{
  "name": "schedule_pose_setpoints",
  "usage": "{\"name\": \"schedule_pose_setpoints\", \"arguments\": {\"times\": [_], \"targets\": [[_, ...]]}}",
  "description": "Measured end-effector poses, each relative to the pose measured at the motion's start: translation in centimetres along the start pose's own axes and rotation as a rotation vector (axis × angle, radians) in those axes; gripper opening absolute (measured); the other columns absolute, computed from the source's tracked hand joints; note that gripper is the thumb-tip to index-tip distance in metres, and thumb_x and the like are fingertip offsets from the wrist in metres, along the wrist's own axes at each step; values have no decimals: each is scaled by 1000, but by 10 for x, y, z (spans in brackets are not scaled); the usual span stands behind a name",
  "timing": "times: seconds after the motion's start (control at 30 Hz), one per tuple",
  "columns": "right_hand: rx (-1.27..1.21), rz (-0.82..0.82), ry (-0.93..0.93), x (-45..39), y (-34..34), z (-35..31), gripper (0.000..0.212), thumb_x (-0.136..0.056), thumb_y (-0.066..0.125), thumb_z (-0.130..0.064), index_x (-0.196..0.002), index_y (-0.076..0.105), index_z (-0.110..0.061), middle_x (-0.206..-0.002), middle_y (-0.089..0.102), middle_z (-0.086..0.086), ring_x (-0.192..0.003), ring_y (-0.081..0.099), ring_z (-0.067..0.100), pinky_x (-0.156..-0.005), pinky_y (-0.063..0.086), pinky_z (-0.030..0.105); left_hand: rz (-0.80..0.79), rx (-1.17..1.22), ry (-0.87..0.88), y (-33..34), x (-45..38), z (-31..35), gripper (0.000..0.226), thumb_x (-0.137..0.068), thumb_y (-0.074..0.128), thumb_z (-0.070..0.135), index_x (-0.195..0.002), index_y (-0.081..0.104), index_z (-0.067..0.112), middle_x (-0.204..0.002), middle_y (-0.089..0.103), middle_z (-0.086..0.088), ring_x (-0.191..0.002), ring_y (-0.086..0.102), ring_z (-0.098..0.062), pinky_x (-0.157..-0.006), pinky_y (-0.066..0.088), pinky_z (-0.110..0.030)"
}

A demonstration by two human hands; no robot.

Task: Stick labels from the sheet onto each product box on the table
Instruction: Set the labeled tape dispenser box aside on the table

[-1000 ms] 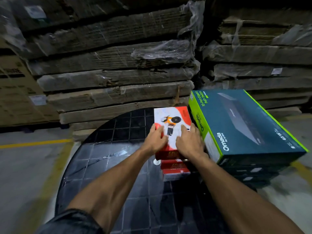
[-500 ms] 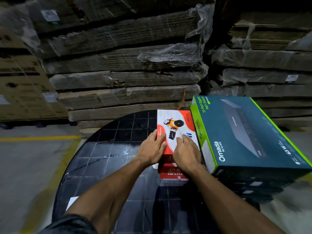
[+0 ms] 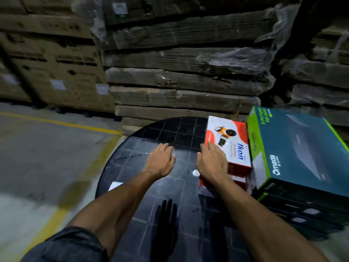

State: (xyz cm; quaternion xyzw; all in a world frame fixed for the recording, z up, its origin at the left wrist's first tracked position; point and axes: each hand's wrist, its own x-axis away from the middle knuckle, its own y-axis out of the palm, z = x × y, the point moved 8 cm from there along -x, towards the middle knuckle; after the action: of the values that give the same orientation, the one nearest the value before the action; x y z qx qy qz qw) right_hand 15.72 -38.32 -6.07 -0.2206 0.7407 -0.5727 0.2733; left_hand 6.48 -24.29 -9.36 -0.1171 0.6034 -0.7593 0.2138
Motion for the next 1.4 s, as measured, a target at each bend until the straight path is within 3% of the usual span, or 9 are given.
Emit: {"name": "schedule_pose_setpoints", "arguments": {"times": [0.17,0.3,0.5,0.63,0.8,0.97,1.13,1.27,1.4], "targets": [[-37,34,-198,15,22,-85,27,-88,53,-20,-108,64,-7,-113,60,14,-108,54,33,-95,41,41,-24,-54,-199,11,68,-87,34,-95,44,30,-121,56,13,-128,55,-8,-121,47,-26,-96,38,-36],[-72,-199,-179,44,84,-133,28,-93,46,-23,-114,58,-10,-118,57,13,-111,51,34,-92,40,40,-114,-53,-383,38,130,-168,35,-92,46,29,-122,58,13,-128,57,-8,-121,50,-28,-95,41,-38],[-279,-513,89,79,180,-172,35,-95,51,-26,-126,57,-10,-132,56,16,-122,51,35,-97,43,37,-243,10,-464,77,188,-255,40,-92,41,29,-123,57,9,-129,54,-12,-117,50,-32,-95,40,-39],[-373,-617,320,95,215,-190,18,-92,55,-26,-97,63,-10,-114,66,12,-103,61,32,-75,41,30,-371,131,-495,99,209,-283,46,-92,53,42,-121,44,7,-125,48,-14,-110,53,-38,-85,43,-43],[-387,-557,475,103,236,-205,14,-89,58,-23,-77,57,-15,-98,70,10,-85,65,28,-73,54,40,-460,381,-590,121,217,-301,58,-85,69,41,-120,36,7,-121,56,-17,-108,57,-41,-83,44,-42],[-416,-548,579,105,242,-215,41,-93,61,-33,-125,56,-8,-115,65,9,-95,65,28,-80,55,46,-414,442,-606,118,201,-316,34,-85,69,23,-109,48,12,-106,65,-12,-101,60,-35,-80,45,-36],[-452,-520,664,109,244,-217,51,-96,55,-33,-141,45,-9,-137,53,11,-120,55,31,-95,47,42,-377,993,-721,121,183,-318,20,-89,60,-3,-82,57,15,-87,66,-10,-68,64,-19,-65,58,-40],[-696,-465,809,116,250,-213,36,-96,55,-34,-121,58,-8,-117,67,8,-100,65,25,-86,55,41,-402,1190,-704,114,166,-306,25,-93,51,-10,-82,52,12,-79,62,-4,-66,61,-11,-49,54,-22],[-1032,-429,928,125,247,-212,14,-97,57,-9,-108,63,-3,-103,70,6,-80,68,17,-57,54,23,-432,1173,-618,112,152,-294,23,-92,54,-8,-82,54,13,-82,65,-6,-62,63,-9,-49,54,-22]]}}
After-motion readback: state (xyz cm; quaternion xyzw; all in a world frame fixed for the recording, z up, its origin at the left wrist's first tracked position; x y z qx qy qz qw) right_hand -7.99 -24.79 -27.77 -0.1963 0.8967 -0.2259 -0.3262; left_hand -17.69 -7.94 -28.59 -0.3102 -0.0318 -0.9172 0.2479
